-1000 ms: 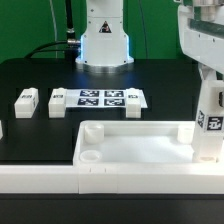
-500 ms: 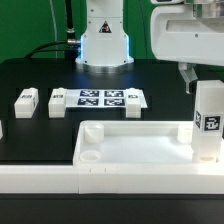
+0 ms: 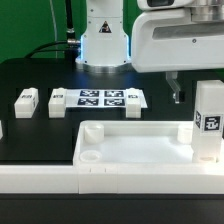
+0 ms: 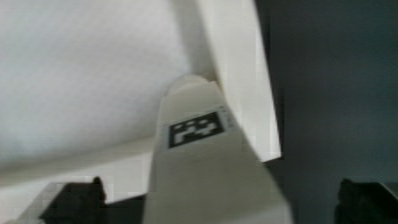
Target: Assemble desk
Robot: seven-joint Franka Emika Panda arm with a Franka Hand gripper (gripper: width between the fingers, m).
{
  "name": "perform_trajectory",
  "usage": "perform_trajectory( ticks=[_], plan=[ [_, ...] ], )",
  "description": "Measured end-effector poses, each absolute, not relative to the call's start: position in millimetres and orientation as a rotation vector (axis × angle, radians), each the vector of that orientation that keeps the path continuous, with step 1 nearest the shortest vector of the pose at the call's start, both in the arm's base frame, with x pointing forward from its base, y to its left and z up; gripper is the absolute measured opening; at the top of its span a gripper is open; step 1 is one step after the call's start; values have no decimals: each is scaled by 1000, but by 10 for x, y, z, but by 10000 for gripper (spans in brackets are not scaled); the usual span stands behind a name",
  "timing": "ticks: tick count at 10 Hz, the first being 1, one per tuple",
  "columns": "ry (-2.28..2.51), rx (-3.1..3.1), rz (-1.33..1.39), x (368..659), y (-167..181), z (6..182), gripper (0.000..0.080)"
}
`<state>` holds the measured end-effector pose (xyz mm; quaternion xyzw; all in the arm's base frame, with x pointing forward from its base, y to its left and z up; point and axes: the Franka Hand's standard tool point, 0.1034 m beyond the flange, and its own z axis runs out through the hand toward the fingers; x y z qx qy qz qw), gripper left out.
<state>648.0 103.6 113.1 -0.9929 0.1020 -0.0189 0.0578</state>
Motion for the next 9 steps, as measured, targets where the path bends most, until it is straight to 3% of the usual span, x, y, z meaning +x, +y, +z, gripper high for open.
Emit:
perform_trajectory(
  ticks=[3, 5, 6, 7, 9],
  plan=[
    [108, -3027, -92, 6559, 1003, 1174, 649],
    [137, -3025, -91, 6559, 996, 1173, 401],
    [285, -3012, -82, 6558, 994, 1172, 401],
    [359, -3002, -77, 6559, 990, 1170, 290],
    [593, -2964, -58, 6559, 984, 1163, 290]
  ],
)
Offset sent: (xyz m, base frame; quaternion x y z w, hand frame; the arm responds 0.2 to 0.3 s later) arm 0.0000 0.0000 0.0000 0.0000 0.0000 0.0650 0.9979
